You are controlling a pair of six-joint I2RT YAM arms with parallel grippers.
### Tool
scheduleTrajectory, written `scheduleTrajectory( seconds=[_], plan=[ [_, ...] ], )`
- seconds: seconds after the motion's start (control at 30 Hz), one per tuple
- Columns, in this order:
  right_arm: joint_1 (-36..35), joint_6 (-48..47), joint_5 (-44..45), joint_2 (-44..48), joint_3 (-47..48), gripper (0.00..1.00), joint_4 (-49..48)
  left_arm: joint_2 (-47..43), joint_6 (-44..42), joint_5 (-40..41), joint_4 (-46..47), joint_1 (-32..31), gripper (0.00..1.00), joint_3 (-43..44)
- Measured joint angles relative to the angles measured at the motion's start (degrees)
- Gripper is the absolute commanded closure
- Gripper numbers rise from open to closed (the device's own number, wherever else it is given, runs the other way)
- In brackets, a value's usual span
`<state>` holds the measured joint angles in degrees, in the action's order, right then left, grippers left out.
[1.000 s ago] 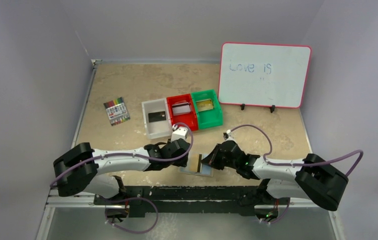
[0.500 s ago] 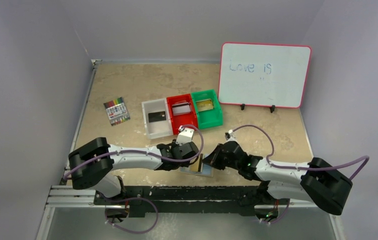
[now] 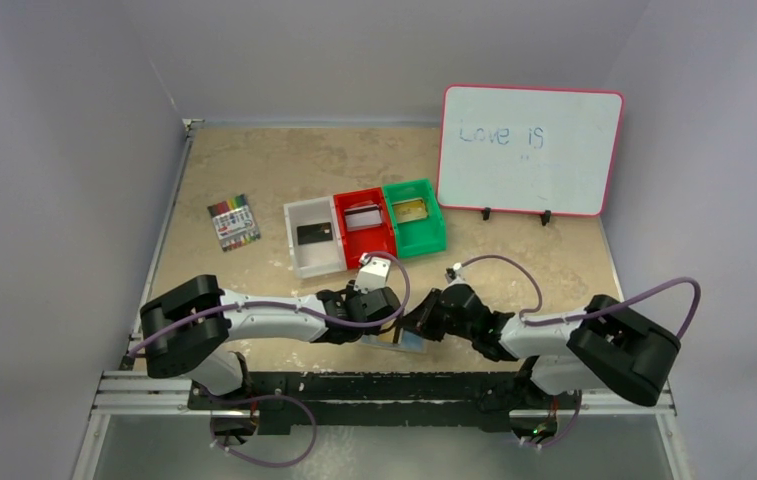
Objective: Take the credit cards out of the card holder
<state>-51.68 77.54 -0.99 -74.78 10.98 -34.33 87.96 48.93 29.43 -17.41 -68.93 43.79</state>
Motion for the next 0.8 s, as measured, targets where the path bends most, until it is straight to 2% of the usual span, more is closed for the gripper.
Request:
scheduleTrajectory(
  seconds=[0.17, 0.5, 0.8],
  plan=[
    [-0.04, 0.11, 0.50, 2.38, 1.18, 1.00, 2.89, 0.00, 0.61, 0.42, -0.02, -0.11, 0.63, -0.02],
    [0.00, -2.21, 6.29, 20.04, 1.31, 1.00, 19.23, 0.00, 2.40, 1.07, 0.00, -0.26, 0.64, -0.17],
    [0.00, -5.38, 11.19, 35.58, 1.49, 1.00, 31.17, -1.51, 2.82, 1.16, -1.03, -0.26, 0.51, -0.74]
  ],
)
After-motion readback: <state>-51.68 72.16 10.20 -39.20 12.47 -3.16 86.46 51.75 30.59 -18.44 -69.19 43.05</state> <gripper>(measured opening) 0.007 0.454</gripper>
